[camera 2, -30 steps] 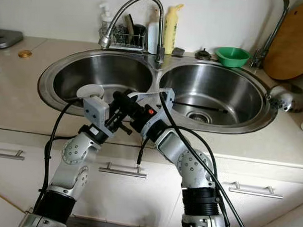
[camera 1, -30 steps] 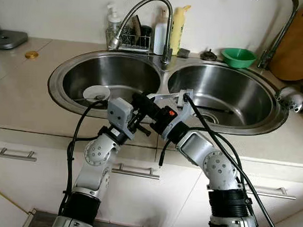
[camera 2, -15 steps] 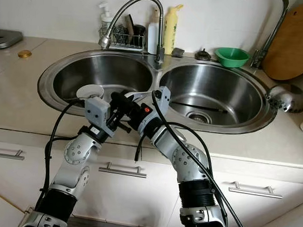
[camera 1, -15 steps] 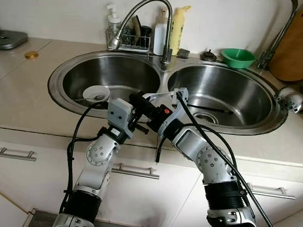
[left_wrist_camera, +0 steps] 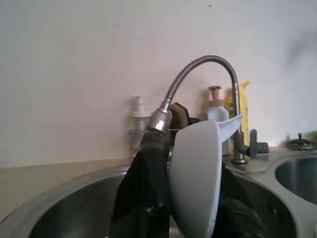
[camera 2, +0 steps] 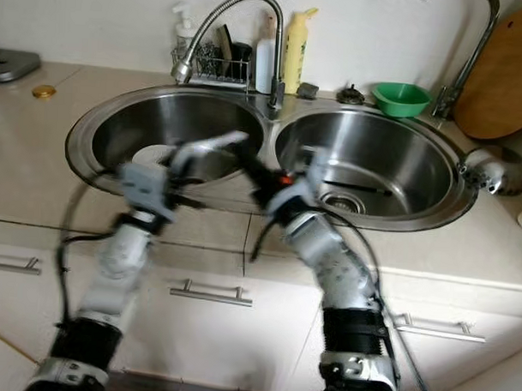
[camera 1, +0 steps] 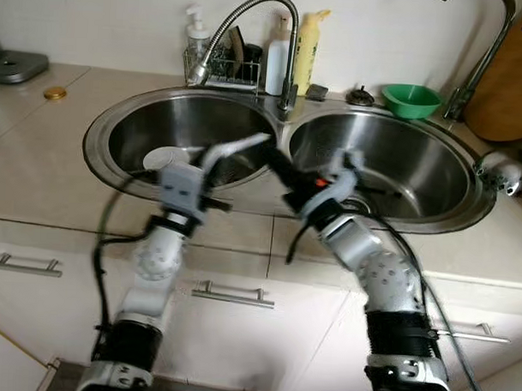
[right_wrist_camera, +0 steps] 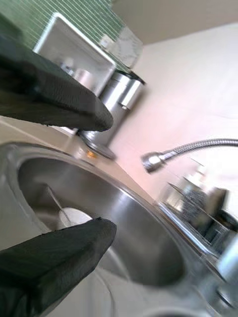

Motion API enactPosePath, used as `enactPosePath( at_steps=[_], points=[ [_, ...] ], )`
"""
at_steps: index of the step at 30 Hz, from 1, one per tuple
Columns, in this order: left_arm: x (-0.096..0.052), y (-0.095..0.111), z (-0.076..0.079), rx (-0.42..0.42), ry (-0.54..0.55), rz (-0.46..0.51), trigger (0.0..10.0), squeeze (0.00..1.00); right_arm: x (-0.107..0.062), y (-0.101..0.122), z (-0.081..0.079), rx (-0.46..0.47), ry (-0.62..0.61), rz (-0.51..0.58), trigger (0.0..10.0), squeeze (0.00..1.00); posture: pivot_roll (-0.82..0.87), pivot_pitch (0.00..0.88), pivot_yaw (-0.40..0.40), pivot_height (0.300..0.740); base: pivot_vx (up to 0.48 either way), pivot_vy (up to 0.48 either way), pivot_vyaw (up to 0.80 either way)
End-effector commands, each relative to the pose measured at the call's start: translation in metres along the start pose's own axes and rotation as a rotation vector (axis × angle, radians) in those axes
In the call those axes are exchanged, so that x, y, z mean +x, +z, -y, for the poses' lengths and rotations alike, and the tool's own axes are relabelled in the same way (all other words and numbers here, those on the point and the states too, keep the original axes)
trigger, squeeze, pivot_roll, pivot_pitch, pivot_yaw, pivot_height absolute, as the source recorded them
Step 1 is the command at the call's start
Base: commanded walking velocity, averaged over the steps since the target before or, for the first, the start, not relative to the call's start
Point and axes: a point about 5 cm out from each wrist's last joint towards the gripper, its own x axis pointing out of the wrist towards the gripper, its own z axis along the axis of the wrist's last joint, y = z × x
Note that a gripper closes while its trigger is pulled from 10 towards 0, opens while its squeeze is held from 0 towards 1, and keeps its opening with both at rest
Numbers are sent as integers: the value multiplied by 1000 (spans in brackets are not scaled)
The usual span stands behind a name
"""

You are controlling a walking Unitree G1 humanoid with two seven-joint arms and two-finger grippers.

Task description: Kitchen organization

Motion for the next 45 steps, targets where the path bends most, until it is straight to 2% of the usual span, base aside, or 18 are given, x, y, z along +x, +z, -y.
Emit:
enactPosePath(
  at_steps=[1, 2, 4, 8, 15, 16, 17, 18, 19, 21, 22, 23, 27, 31, 37, 38, 41, 45],
  points=[
    [4, 7, 13, -23, -25, 42, 0, 0, 2, -6, -5, 13, 34, -25, 10000, 0, 30, 0, -44, 740, 0, 0, 0],
    [4, 7, 13, -23, -25, 42, 0, 0, 2, -6, -5, 13, 34, -25, 10000, 0, 30, 0, -44, 740, 0, 0, 0],
    [6, 9, 12, -24, -18, 56, 0, 0, -5, 3, 12, 0, -40, -4, 10000, 0, 36, 0, -47, 740, 0, 0, 0],
    [5, 10, 11, -26, -12, 60, 0, 0, -9, 7, 17, -29, -68, 4, 10000, 0, 33, 0, -44, 740, 0, 0, 0],
    [5, 8, 12, -27, -15, 43, 0, 0, -11, 17, 30, -243, -217, 61, 10000, 0, 34, 0, -41, 740, 0, 0, 0],
    [5, 6, 13, -18, -25, 26, 4706, 0, -12, 20, 32, -326, -250, 76, 10000, 0, 35, 0, -41, 740, 0, 0, 0],
    [5, 4, 15, -4, -40, 2, 10000, 0, -14, 23, 33, -452, -289, 98, 10000, 0, 35, 0, -41, 740, 0, 0, 0],
    [5, 4, 15, -4, -40, 2, 10000, 0, -14, 23, 33, -452, -289, 98, 10000, 0, 35, 0, -41, 740, 0, 0, 0],
    [4, 2, 18, 4, -69, -18, 10000, 0, -15, 25, 34, -567, -310, 112, 10000, 0, 36, 0, -41, 740, 0, 0, 0],
    [3, 1, 19, 14, -83, -26, 10000, 0, -16, 25, 34, -612, -314, 118, 10000, 0, 36, 0, -41, 740, 0, 0, 0],
    [2, -3, 23, 40, -111, -53, 10000, 0, -19, 27, 32, -713, -326, 141, 10000, 0, 37, 0, -40, 740, 0, 0, 0],
    [1, -3, 25, 22, -123, -59, 10000, 0, -20, 26, 31, -754, -322, 149, 10000, 0, 36, 0, -40, 740, 0, 0, 0],
    [-2, -3, 28, -3, -156, -61, 10000, 0, -23, 26, 26, -793, -309, 172, 10000, 0, 35, 0, -38, 740, 0, 0, 0],
    [-1, 0, 31, -24, -203, -50, 10000, 0, -27, 27, 23, -923, -301, 203, 10000, 0, 31, 0, -35, 740, 0, 0, 0],
    [2, 3, 27, -17, -198, -49, 10000, 0, -34, 27, 23, -1055, -312, 238, 10000, 0, 31, 0, -34, 740, 0, 0, 0],
    [2, 3, 26, -21, -198, -48, 10000, 0, -36, 26, 22, -1074, -305, 251, 10000, 1000, 31, 0, -34, 740, 0, 0, 0],
    [1, 4, 26, -25, -199, -48, 10000, 0, -38, 26, 20, -1089, -291, 267, 10000, 1000, 31, 0, -34, 740, 0, 0, 0],
    [-2, 3, 26, -25, -198, -52, 10000, 0, -42, 30, 7, -1183, -235, 351, 10000, 1000, 31, 0, -34, 740, 0, 0, 0]
  ],
)
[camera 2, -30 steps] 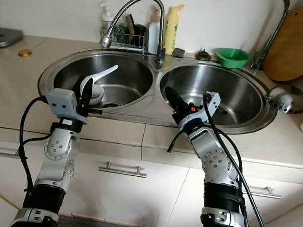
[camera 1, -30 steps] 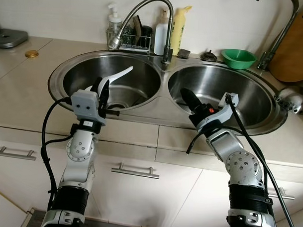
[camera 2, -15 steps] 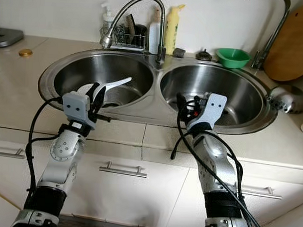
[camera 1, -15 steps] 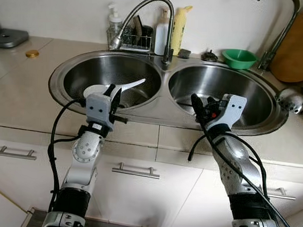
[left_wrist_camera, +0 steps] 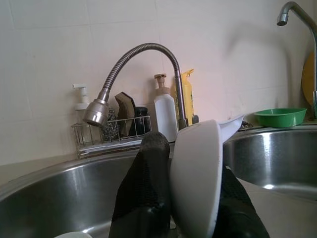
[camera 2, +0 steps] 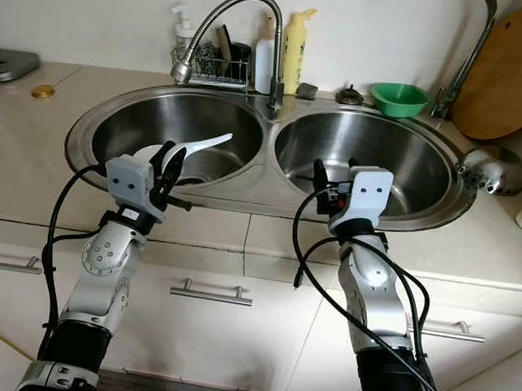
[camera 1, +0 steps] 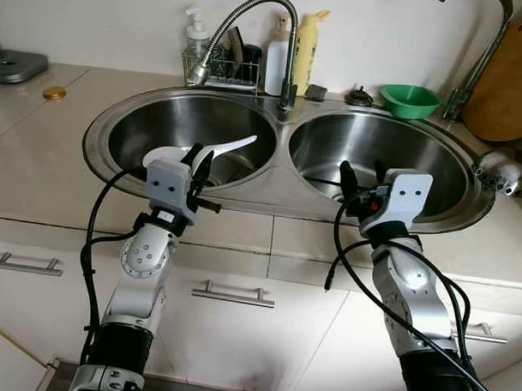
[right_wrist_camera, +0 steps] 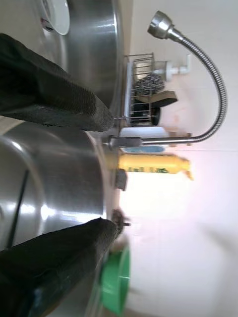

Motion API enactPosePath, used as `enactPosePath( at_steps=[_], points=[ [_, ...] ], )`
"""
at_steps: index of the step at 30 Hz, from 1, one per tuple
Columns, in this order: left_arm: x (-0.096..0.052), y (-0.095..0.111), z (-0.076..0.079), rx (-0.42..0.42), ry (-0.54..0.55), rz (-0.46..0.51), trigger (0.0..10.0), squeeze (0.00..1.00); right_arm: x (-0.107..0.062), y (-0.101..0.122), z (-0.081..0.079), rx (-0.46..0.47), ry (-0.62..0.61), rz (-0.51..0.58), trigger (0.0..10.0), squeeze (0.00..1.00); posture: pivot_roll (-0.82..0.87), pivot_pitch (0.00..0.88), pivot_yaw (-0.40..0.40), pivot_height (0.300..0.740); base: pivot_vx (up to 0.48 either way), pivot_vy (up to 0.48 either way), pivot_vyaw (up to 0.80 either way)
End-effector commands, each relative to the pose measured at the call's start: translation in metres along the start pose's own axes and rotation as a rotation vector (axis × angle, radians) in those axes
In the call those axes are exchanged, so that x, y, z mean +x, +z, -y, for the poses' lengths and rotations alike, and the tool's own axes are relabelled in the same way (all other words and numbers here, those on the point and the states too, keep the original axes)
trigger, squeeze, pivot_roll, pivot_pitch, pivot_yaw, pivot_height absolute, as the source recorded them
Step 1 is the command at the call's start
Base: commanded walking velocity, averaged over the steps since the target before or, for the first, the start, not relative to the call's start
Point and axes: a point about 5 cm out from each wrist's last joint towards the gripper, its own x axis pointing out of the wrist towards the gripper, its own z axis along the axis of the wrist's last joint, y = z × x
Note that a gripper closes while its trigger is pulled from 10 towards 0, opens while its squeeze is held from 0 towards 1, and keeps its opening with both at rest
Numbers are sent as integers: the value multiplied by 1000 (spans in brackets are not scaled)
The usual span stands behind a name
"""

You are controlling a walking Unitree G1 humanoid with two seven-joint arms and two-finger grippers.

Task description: Kitchen organization

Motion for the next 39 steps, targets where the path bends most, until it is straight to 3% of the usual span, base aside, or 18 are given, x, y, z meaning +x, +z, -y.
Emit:
enactPosePath(
  at_steps=[1, 5, 8, 9, 10, 11, 12, 13, 21, 25, 26, 27, 28, 39],
  points=[
    [-1, 3, 0, 3, -11, 5, 10000, 0, 0, 16, -1, -70, 17, 101, 10000, 1000, 31, 0, -34, 740, 0, 0, 0],
    [-1, 3, 0, 0, -12, 5, 10000, 0, 0, 21, -3, -125, 25, 139, 10000, 1000, 26, 0, -36, 740, 0, 0, 0],
    [-1, 3, 1, -3, -15, 5, 10000, 0, -1, 20, -1, -215, -13, 142, 10000, 1000, 28, 0, -38, 740, 0, 0, 0],
    [-1, 3, 1, -4, -15, 4, 10000, 0, -1, 20, -2, -243, -2, 157, 10000, 910, 28, 0, -38, 740, 0, 0, 0],
    [-2, 3, 2, -5, -15, 5, 10000, 0, -2, 21, -2, -285, -3, 180, 10000, 0, 28, 0, -39, 740, 0, 0, 0],
    [-2, 3, 2, -5, -15, 5, 10000, 0, -2, 21, -2, -285, -3, 180, 10000, 0, 28, 0, -39, 740, 0, 0, 0],
    [-2, 3, 2, -5, -15, 5, 10000, 0, -3, 22, -2, -289, -9, 189, 1882, 0, 30, 0, -39, 740, 0, 0, 0],
    [-2, 3, 2, -6, -15, 6, 10000, 0, -4, 24, 0, -286, -22, 216, 0, 0, 31, 0, -40, 740, 0, 0, 0],
    [-4, 3, 1, -4, -14, 5, 10000, 0, -5, 29, 0, -331, -37, 275, 0, 0, 32, 0, -43, 740, 0, 0, 0],
    [-4, 3, 2, -5, -14, 7, 10000, 0, -4, 25, 2, -327, -64, 251, 0, 0, 32, 0, -42, 740, 0, 0, 0],
    [-4, 4, 2, -5, -15, 8, 10000, 0, -4, 24, 3, -318, -74, 236, 863, 0, 31, 0, -41, 740, 0, 0, 0],
    [-4, 4, 2, -5, -15, 8, 10000, 0, -3, 22, 3, -313, -81, 227, 863, 0, 31, 0, -40, 740, 0, 0, 0],
    [-4, 4, 2, -5, -16, 9, 10000, 0, -5, 20, 6, -276, -107, 210, 10000, 1000, 31, 0, -40, 740, 0, 0, 0],
    [-2, 7, 0, -9, -18, 22, 10000, 0, -15, 16, 8, -261, -119, 203, 10000, 1000, 24, 0, -35, 740, 0, 0, 0]
  ],
)
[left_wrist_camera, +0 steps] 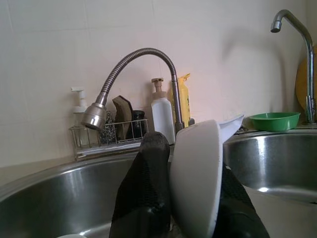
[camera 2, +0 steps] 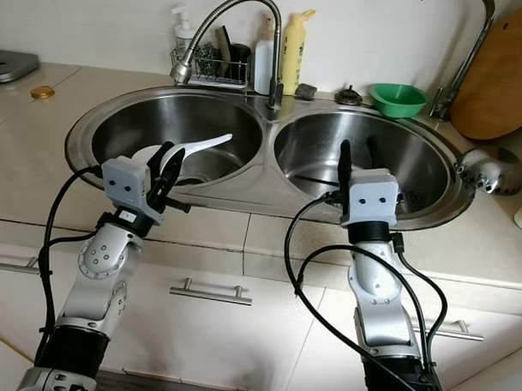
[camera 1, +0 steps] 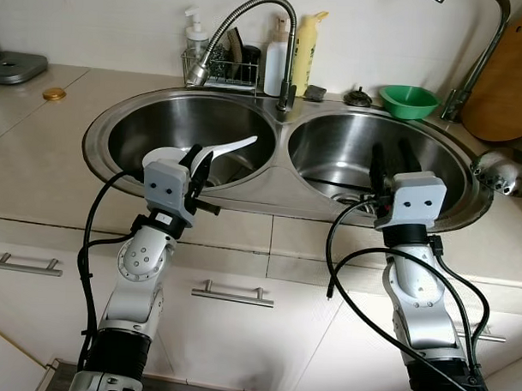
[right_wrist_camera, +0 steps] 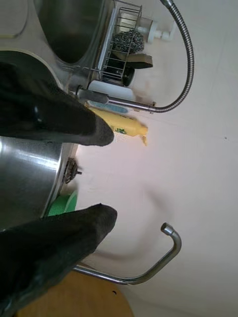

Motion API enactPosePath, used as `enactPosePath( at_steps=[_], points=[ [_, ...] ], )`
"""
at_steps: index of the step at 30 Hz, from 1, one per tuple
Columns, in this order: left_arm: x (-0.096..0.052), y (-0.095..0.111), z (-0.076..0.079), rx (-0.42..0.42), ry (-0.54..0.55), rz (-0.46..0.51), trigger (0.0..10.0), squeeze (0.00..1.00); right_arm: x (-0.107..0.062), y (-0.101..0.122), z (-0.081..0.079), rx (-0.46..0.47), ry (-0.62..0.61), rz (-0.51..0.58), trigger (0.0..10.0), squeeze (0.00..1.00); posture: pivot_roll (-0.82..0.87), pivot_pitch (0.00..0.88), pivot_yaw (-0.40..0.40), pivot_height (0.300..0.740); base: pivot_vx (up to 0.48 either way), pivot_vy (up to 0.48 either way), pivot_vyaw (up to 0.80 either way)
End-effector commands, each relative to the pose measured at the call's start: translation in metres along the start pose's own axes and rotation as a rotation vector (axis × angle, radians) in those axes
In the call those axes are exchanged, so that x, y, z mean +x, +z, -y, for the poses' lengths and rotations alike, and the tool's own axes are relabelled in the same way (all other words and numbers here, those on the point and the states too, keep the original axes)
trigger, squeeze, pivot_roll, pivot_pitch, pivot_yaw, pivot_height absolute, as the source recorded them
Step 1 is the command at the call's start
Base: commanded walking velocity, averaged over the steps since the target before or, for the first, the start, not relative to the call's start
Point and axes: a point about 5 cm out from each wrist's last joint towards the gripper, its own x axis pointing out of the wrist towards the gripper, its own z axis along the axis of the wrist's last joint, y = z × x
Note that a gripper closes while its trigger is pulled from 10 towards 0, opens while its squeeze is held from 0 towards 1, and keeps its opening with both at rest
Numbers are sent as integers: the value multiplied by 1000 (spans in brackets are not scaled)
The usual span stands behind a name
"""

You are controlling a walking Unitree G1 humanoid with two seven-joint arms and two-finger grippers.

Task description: Kitchen organization

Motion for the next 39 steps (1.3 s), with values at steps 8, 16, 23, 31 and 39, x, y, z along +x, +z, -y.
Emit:
enactPosePath(
  at_steps=[8, 16, 23, 31, 39],
  points=[
    [2, 5, 0, -8, -12, 11, 10000, 0, -9, 3, 4, 16, -1, 3, 10000, 1000, 20, 0, -35, 740, 0, 0, 0],
    [1, 6, 0, -15, -19, 10, 10000, 0, -17, 0, 4, 12, -4, -42, 10000, 1000, 17, 0, -35, 740, 0, 0, 0],
    [1, 6, 1, -26, -25, 8, 10000, 0, -19, -6, 5, 35, -38, -108, 10000, 1000, 14, 0, -34, 740, 0, 0, -686],
    [1, 8, -1, -17, -32, 12, 10000, 0, -24, -9, 1, 58, -14, -138, 10000, 1000, 18, 0, -33, 740, 0, 0, -800],
    [3, 8, -7, 2, -31, -6, 10000, 0, -32, -19, -6, 87, 41, -228, 10000, 1000, 10, 0, -26, 740, 0, 0, -800]
  ],
)
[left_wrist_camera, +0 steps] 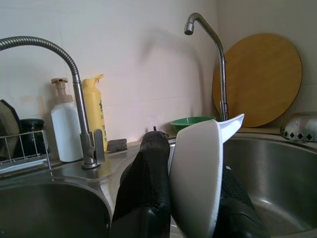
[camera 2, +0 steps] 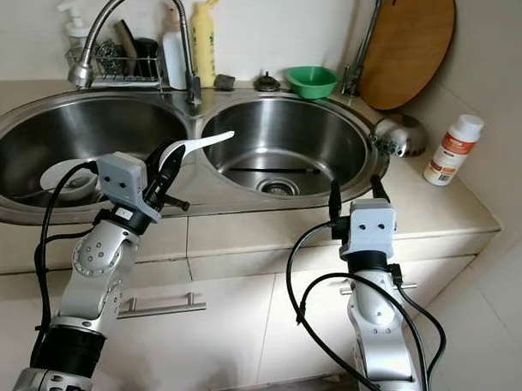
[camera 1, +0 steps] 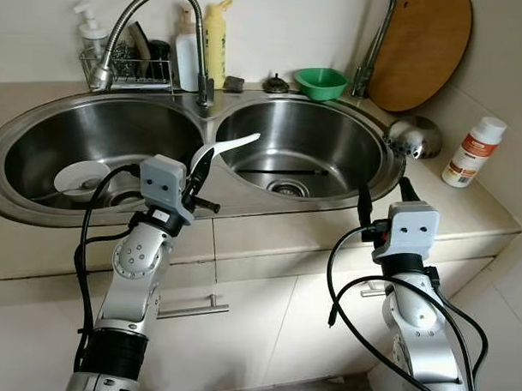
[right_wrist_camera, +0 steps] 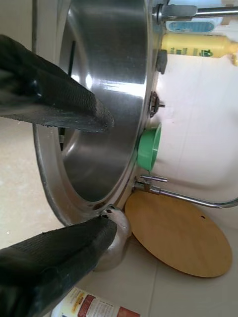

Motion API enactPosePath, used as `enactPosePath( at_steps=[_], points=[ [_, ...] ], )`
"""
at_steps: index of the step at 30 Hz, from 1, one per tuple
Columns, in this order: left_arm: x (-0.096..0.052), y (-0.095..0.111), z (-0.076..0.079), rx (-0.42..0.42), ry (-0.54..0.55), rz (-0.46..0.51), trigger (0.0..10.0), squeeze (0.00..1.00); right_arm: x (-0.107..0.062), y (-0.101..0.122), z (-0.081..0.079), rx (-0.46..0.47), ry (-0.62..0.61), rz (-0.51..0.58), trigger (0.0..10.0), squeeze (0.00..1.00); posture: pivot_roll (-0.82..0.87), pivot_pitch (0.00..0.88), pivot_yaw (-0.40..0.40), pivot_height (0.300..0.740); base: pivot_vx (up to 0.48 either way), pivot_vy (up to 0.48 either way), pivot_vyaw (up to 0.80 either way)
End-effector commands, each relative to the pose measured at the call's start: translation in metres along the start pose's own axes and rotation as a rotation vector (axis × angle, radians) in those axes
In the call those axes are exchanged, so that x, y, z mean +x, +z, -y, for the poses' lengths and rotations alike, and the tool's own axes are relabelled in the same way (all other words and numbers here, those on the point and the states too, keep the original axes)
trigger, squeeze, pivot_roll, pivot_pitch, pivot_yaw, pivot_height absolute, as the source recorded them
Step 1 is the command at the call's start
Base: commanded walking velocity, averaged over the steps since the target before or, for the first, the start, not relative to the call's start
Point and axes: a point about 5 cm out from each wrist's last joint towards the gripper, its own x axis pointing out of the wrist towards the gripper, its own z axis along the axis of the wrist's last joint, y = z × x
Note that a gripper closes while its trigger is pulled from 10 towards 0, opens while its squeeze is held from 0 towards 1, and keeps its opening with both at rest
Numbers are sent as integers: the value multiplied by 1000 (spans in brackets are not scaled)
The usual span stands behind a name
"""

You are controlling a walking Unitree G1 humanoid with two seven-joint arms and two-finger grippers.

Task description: Kitchen organization

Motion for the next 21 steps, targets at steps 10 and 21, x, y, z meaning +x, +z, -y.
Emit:
enactPosePath(
  at_steps=[10, 21],
  points=[
    [20, -5, -14, 155, -121, -113, 10000, 0, -4, -10, -1, 53, 5, -92, 10000, 1000, 9, 0, -14, 740, 0, 0, -560],
    [53, -3, -32, 272, -261, -188, 10000, 0, -5, -19, 3, 78, -47, -163, 10000, 1000, -9, 0, 7, 740, 0, 0, -509]
  ],
)
